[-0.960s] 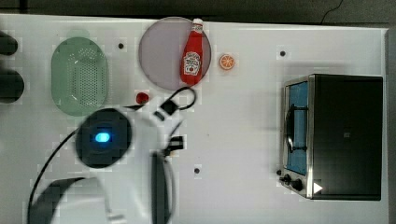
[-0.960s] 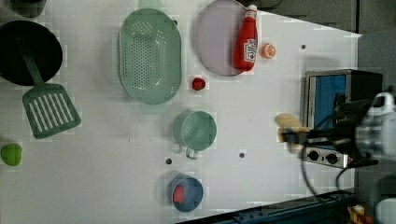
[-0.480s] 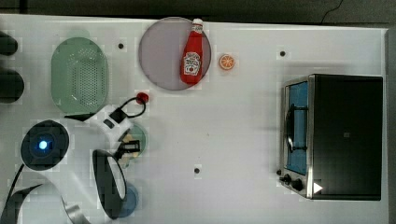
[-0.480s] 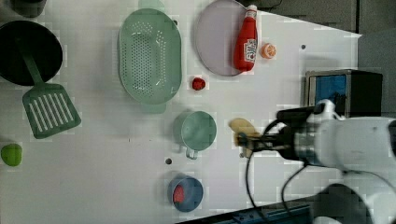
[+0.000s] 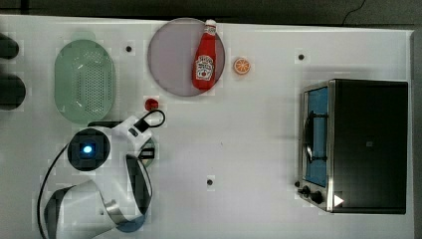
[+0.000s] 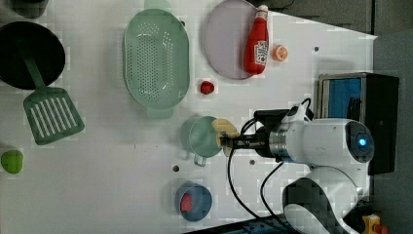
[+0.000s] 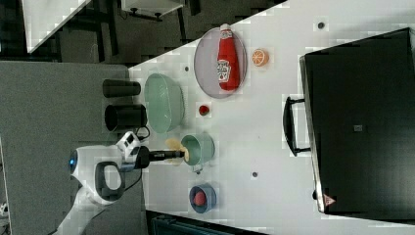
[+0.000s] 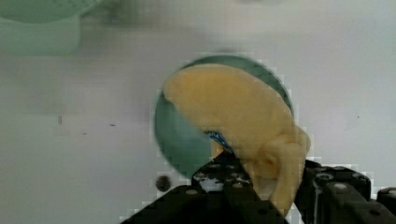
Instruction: Pick Banana and place it in mug.
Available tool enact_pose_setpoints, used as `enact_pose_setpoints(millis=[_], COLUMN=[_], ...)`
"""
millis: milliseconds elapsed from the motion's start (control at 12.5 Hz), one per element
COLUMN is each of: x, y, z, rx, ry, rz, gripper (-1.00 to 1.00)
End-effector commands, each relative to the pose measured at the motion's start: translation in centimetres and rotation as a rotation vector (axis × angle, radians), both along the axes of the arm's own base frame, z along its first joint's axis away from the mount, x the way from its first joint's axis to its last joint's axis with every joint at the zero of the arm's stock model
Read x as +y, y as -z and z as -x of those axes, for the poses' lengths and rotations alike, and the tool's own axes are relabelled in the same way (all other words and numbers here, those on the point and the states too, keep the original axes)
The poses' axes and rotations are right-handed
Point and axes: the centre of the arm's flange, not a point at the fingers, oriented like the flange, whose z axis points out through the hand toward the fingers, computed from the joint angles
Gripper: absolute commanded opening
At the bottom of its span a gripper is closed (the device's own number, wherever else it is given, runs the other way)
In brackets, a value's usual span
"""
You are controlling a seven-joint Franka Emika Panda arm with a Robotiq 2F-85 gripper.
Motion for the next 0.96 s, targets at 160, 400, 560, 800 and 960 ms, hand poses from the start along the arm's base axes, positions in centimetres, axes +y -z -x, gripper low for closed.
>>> enact_pose_setpoints(millis=[160, 400, 560, 800, 960], x=[0.7, 0.9, 0.9, 0.1, -2.3], y=[1.3, 2.1, 1.4, -2.3, -6.2], z=[-0.5, -0.3, -0.5, -1.3, -2.1], rx=[-0.014, 0.004, -0.011, -0.086, -0.144], ry=[0.082, 0.080, 0.080, 0.098, 0.146], rz=[-0.026, -0.026, -0.029, -0.032, -0.022], gripper=[-0.29, 0.36, 0.81, 1.00, 1.00])
